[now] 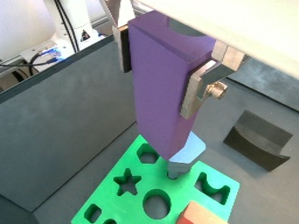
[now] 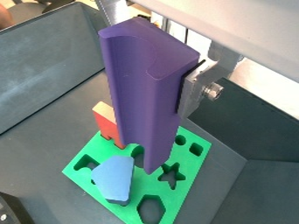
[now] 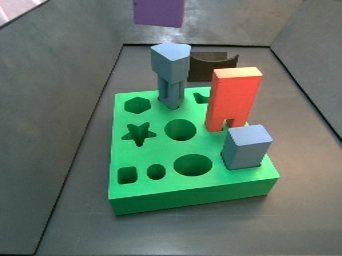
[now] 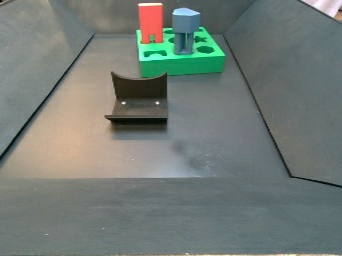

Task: Pick up the arch object. Move up. Place the arch object on the fixture. Regrasp the arch object. Rotate the arch object. Move to above the board. Insert the arch object.
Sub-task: Insert the arch object.

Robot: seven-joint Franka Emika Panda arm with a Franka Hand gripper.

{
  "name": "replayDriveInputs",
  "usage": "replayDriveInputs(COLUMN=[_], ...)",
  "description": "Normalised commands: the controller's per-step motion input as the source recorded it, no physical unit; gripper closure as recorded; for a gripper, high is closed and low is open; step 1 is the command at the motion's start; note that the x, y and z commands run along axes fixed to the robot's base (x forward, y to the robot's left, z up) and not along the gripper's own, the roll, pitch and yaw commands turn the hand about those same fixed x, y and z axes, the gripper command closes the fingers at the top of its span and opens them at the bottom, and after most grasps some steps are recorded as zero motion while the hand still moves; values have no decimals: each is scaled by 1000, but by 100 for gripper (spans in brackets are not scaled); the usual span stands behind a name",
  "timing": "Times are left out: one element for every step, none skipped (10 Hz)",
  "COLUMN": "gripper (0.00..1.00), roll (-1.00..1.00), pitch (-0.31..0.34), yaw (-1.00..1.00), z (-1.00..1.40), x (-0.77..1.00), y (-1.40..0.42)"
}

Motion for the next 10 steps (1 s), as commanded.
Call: replayDriveInputs(gripper=[100,100,100,100,100,100,100,100,100,100], roll=[133,54,6,100,121,151,104,196,207,181], pitch=[49,11,0,0,0,0,0,0,0,0], yaw=[177,214,269,383,440,411,323,303,337,369], z=[0,0,0,140,200,211,91,63,43,6], x=[1000,1000,1000,857,783,829,903,866,820,803], y=[-40,-9,0,-31,-20,0,0,54,51,57])
